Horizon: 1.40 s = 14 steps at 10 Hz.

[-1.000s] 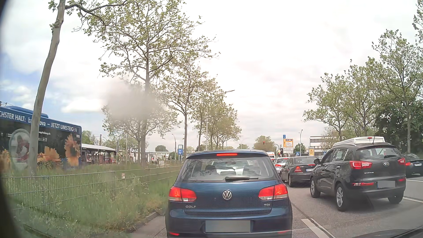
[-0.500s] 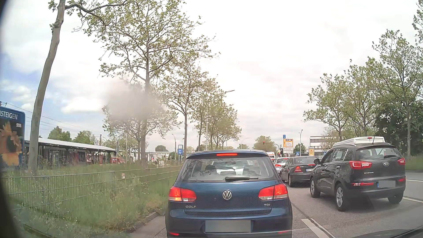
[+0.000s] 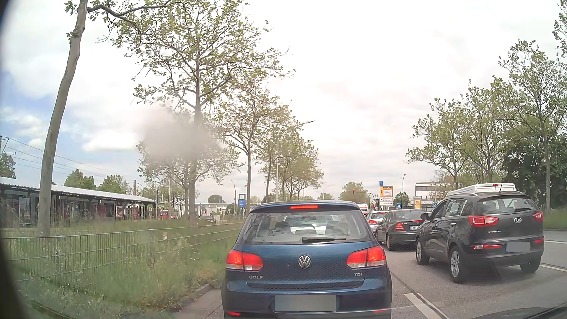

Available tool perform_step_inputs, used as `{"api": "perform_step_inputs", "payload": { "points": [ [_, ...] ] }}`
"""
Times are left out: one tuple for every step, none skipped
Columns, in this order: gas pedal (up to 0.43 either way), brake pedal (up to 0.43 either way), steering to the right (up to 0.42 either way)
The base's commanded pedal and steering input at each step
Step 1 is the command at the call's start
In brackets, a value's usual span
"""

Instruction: Follow the waypoints while adhering to traffic rules and regulations

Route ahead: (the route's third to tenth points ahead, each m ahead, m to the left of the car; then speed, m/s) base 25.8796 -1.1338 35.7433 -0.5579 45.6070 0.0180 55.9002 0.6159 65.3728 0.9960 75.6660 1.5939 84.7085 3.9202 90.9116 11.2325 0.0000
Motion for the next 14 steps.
{"api": "perform_step_inputs", "payload": {
  "points": [
    [0.0, 0.25, -0.005],
    [0.0, 0.25, -0.005],
    [0.0, 0.25, -0.005],
    [0.0, 0.25, -0.005],
    [0.0, 0.25, -0.005],
    [0.0, 0.25, -0.005],
    [0.0, 0.25, -0.005],
    [0.0, 0.25, -0.005],
    [0.0, 0.25, -0.005],
    [0.0, 0.25, -0.005],
    [0.0, 0.25, -0.005],
    [0.0, 0.25, -0.005],
    [0.0, 0.25, -0.005],
    [0.0, 0.25, -0.005]
  ]
}}
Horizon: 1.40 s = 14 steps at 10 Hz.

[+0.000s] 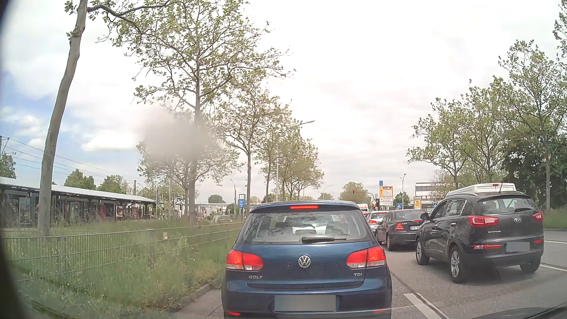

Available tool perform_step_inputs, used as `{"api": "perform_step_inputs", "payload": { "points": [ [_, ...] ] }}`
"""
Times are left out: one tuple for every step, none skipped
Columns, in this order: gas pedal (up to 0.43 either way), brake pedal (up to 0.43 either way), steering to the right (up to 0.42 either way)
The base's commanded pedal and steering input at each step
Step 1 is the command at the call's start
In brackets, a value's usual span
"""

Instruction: Follow the waypoints while adhering to traffic rules and regulations

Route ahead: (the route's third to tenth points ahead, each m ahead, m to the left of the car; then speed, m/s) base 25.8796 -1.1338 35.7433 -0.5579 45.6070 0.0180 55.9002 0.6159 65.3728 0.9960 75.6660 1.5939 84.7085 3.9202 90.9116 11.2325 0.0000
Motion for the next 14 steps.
{"api": "perform_step_inputs", "payload": {
  "points": [
    [0.0, 0.25, -0.005],
    [0.0, 0.25, -0.005],
    [0.0, 0.25, -0.005],
    [0.0, 0.25, -0.005],
    [0.0, 0.25, -0.005],
    [0.0, 0.25, -0.005],
    [0.0, 0.25, -0.005],
    [0.0, 0.25, -0.005],
    [0.0, 0.25, -0.005],
    [0.0, 0.25, -0.005],
    [0.0, 0.25, -0.005],
    [0.0, 0.25, -0.005],
    [0.0, 0.25, -0.005],
    [0.0, 0.25, -0.005]
  ]
}}
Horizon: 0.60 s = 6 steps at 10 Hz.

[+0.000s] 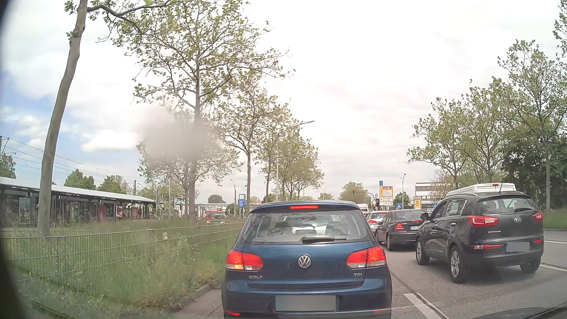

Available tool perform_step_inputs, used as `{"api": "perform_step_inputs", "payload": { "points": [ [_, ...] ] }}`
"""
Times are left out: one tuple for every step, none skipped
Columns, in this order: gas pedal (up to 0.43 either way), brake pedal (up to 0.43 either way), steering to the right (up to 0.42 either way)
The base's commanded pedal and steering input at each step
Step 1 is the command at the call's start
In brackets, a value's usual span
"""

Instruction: Follow the waypoints while adhering to traffic rules and regulations

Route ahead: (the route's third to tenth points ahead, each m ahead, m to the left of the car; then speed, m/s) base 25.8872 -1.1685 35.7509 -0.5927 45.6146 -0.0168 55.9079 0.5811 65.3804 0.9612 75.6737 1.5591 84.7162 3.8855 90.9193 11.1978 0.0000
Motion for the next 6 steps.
{"api": "perform_step_inputs", "payload": {
  "points": [
    [0.0, 0.25, -0.005],
    [0.0, 0.25, -0.005],
    [0.0, 0.25, -0.005],
    [0.0, 0.25, -0.005],
    [0.0, 0.25, -0.005],
    [0.0, 0.25, -0.005]
  ]
}}
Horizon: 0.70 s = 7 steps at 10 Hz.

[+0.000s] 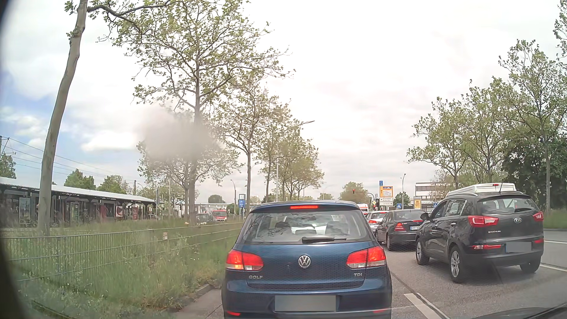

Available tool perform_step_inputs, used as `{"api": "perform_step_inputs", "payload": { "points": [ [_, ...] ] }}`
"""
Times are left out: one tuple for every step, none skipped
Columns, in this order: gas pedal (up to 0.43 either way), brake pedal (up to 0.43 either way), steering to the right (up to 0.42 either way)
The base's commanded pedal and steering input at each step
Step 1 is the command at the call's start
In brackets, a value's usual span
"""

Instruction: Follow the waypoints while adhering to traffic rules and regulations

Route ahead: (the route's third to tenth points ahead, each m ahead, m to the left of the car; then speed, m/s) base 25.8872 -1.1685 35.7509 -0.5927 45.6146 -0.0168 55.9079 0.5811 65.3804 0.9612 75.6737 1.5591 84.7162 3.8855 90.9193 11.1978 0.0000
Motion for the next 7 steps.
{"api": "perform_step_inputs", "payload": {
  "points": [
    [0.0, 0.25, -0.005],
    [0.0, 0.25, -0.005],
    [0.0, 0.25, -0.005],
    [0.0, 0.25, -0.005],
    [0.0, 0.25, -0.005],
    [0.0, 0.25, -0.005],
    [0.0, 0.25, -0.005]
  ]
}}
